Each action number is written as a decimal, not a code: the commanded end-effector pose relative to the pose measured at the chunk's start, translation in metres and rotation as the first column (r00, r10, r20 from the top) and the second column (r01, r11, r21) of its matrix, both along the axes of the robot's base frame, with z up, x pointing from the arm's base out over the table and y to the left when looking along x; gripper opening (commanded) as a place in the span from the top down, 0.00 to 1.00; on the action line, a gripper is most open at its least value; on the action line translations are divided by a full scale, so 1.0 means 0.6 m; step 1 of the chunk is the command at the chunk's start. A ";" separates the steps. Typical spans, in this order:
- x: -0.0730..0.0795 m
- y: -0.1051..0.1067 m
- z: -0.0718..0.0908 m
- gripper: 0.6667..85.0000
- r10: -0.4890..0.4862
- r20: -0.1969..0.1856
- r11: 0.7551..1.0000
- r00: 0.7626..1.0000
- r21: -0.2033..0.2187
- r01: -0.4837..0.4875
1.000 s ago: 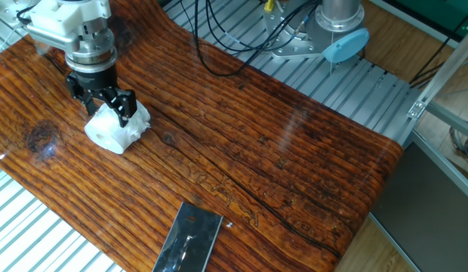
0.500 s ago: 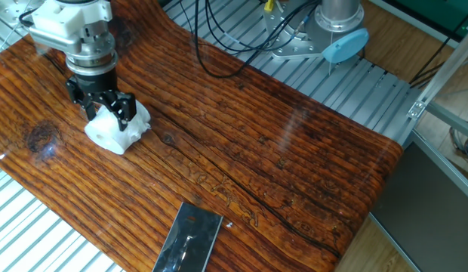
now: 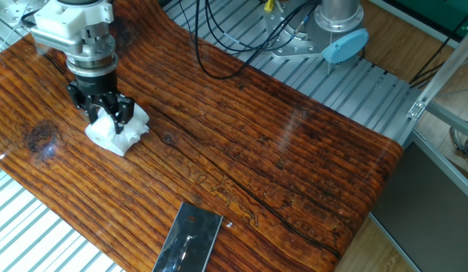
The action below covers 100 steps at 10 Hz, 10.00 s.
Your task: Put the toilet paper on its holder
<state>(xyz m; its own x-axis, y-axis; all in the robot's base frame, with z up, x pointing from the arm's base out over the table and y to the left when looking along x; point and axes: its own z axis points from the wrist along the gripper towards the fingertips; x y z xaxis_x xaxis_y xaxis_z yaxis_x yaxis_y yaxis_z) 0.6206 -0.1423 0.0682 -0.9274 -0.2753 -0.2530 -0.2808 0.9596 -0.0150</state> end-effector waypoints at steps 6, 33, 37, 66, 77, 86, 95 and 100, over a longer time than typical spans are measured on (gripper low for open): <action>0.026 -0.023 0.026 0.95 -0.135 0.046 0.990 0.990 -0.027 0.136; -0.134 0.352 0.109 1.00 -0.029 -0.168 0.999 0.985 0.020 0.033; -0.114 0.406 0.110 1.00 -0.027 -0.125 0.998 0.992 0.055 0.035; -0.025 0.449 0.091 1.00 -0.027 -0.039 0.997 0.999 0.068 0.029; 0.018 0.480 0.063 1.00 -0.025 -0.014 0.994 1.000 0.106 0.026; 0.059 0.494 0.074 1.00 0.020 -0.015 0.996 1.000 0.083 -0.019; 0.114 0.528 0.080 1.00 0.011 0.048 0.993 0.999 0.118 -0.017; 0.140 0.539 0.080 1.00 0.032 0.107 0.987 0.994 0.153 -0.049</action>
<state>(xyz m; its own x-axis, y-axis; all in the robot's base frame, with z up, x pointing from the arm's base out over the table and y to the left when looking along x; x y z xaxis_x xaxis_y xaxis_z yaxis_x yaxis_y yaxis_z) 0.6954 0.1766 0.1144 -0.8949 -0.2689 -0.3560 -0.3170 0.9448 0.0832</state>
